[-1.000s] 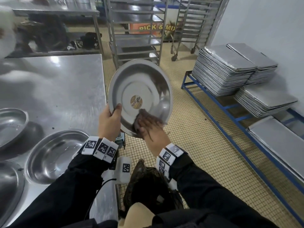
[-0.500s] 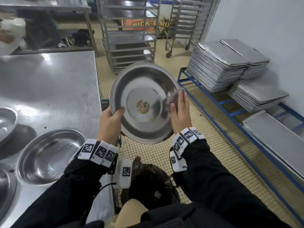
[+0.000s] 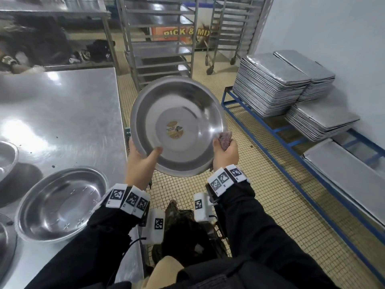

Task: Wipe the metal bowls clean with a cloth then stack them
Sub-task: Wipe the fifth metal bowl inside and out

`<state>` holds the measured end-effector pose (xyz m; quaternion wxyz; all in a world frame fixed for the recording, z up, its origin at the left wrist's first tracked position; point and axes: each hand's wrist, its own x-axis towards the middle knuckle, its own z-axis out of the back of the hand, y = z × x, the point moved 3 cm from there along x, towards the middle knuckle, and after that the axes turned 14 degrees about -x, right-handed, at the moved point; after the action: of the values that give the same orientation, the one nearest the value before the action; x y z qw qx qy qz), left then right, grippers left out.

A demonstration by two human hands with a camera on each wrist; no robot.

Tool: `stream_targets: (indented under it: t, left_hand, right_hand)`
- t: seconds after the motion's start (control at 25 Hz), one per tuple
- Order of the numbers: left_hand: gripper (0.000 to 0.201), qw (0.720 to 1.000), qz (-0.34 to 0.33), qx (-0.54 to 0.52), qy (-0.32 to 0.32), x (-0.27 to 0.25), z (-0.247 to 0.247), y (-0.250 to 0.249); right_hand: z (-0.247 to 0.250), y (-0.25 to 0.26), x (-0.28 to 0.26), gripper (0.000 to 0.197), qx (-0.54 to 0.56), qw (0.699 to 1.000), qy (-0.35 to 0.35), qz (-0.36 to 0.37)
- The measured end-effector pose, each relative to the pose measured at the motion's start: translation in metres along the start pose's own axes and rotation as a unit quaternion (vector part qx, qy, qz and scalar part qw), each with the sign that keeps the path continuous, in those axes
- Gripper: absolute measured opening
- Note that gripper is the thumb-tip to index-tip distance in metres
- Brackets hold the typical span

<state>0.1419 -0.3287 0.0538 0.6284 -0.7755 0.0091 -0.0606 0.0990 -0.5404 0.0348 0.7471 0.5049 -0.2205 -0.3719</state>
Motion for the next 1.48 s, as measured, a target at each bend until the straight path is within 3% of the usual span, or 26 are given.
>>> stream_targets:
  t: [0.16,0.28,0.44,0.6,0.68,0.76,0.88,0.96,1.12,1.2,1.28,1.36,1.48]
  left_hand:
    - [0.056,0.998,0.026,-0.044,0.022,-0.013,-0.019,0.002]
    - [0.033,0.998,0.05,-0.049,-0.003,-0.017,-0.018,0.004]
    - [0.042,0.997,0.011,-0.036,-0.073,-0.005,0.004,0.0]
    - [0.022,0.994,0.013,0.057,-0.09,-0.004,0.017,-0.001]
    - [0.011,0.993,0.034,0.088,-0.074,-0.009,0.02,0.002]
    - [0.015,0.993,0.031,0.097,-0.06,-0.013,0.019,0.004]
    - [0.024,0.994,0.009,0.088,-0.057,-0.014,0.015,0.0]
    - [0.024,0.994,-0.003,0.091,-0.055,-0.011,0.018,-0.007]
    - [0.026,0.994,-0.013,0.108,-0.023,-0.008,0.025,-0.013]
    - [0.026,0.993,-0.004,0.113,-0.033,-0.009,0.026,-0.009]
    - [0.024,0.993,-0.001,0.104,-0.047,-0.008,0.025,-0.007]
    - [0.023,0.994,-0.007,0.092,-0.059,-0.006,0.023,-0.009]
    - [0.02,0.997,0.003,0.063,-0.049,-0.006,0.021,-0.012]
  right_hand:
    - [-0.006,0.005,-0.011,0.026,0.07,0.997,-0.024,-0.013]
    - [-0.01,0.006,-0.015,0.027,0.067,0.998,0.016,0.009]
    - [-0.008,0.0,-0.023,0.03,-0.044,0.993,0.109,0.027]
    - [-0.004,-0.012,-0.032,0.032,-0.139,0.978,0.125,0.086]
    - [-0.013,-0.01,-0.044,0.037,-0.177,0.956,0.175,0.153]
    - [-0.03,-0.006,-0.062,0.043,-0.197,0.922,0.245,0.224]
    - [-0.061,-0.019,-0.092,0.049,-0.256,0.835,0.327,0.36]
    - [-0.069,-0.039,-0.094,0.059,-0.334,0.786,0.309,0.418]
    - [-0.052,-0.06,-0.049,0.08,-0.474,0.749,0.224,0.406]
    - [-0.052,-0.055,-0.041,0.069,-0.491,0.749,0.228,0.381]
    - [-0.064,-0.043,-0.057,0.056,-0.43,0.779,0.255,0.379]
    - [-0.074,-0.034,-0.083,0.057,-0.364,0.796,0.274,0.4]
    - [-0.063,-0.045,-0.079,0.067,-0.38,0.784,0.252,0.421]
